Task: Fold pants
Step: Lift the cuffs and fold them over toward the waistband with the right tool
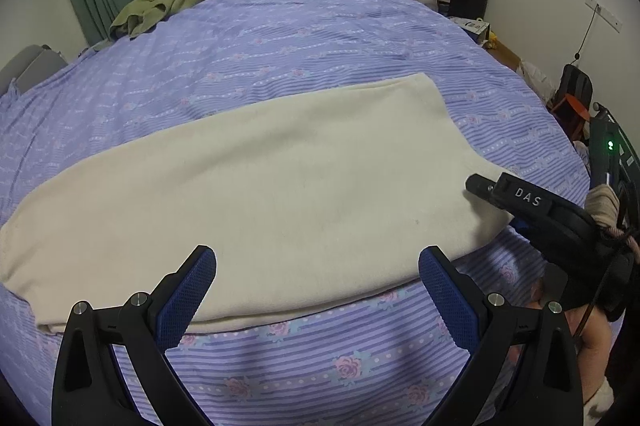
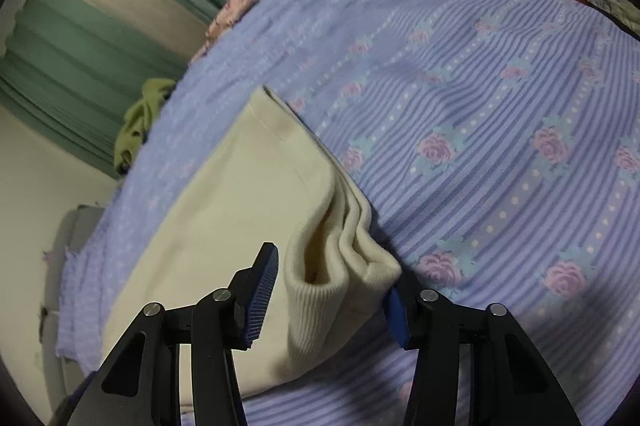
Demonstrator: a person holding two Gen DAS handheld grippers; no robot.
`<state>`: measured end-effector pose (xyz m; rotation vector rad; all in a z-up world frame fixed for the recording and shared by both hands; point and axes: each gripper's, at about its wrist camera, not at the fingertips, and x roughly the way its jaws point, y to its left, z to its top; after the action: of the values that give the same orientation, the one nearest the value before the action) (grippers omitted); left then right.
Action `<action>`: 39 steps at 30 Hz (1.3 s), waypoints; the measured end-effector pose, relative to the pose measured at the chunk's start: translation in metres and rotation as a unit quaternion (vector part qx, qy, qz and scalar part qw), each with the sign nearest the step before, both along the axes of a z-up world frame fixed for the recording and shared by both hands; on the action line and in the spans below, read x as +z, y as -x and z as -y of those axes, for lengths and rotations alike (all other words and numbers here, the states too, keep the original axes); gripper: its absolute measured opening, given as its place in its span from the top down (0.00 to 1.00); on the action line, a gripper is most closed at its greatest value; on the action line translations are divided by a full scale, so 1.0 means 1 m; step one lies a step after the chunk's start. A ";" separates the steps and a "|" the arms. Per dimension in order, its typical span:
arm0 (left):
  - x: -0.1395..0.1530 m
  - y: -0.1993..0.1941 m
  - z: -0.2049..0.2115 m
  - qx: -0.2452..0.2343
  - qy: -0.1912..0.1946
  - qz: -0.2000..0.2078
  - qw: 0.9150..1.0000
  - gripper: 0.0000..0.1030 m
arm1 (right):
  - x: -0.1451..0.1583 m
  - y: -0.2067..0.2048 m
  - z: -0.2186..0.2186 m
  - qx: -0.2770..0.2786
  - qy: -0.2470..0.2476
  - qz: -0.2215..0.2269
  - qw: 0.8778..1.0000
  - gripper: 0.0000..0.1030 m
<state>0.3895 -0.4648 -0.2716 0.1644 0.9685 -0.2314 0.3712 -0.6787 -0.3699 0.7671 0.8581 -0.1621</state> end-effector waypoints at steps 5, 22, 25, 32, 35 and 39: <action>0.001 0.000 -0.005 0.004 0.000 -0.004 1.000 0.00 | 0.020 0.004 -0.007 0.000 0.036 0.006 0.999 0.78; 0.067 -0.014 -0.173 0.142 0.094 -0.015 0.985 0.00 | 0.173 -0.024 -0.128 0.166 0.199 0.098 0.961 0.81; 0.073 -0.008 -0.216 0.168 0.091 -0.007 0.982 0.00 | 0.192 -0.029 -0.167 0.204 0.224 0.111 0.946 0.81; 0.068 0.003 -0.313 0.211 0.095 -0.012 0.973 0.00 | 0.215 -0.036 -0.282 0.294 0.274 0.128 0.907 0.81; 0.064 0.004 -0.352 0.221 0.094 -0.014 0.971 0.00 | 0.208 -0.039 -0.336 0.332 0.282 0.121 0.892 0.81; 0.047 0.004 -0.396 0.224 0.094 -0.027 0.970 0.00 | 0.181 -0.046 -0.403 0.375 0.282 0.099 0.878 0.81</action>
<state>0.3853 -0.0687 -0.2245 -0.2351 1.0052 0.0892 0.4167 -0.2761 -0.1892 -0.1278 0.7998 0.3473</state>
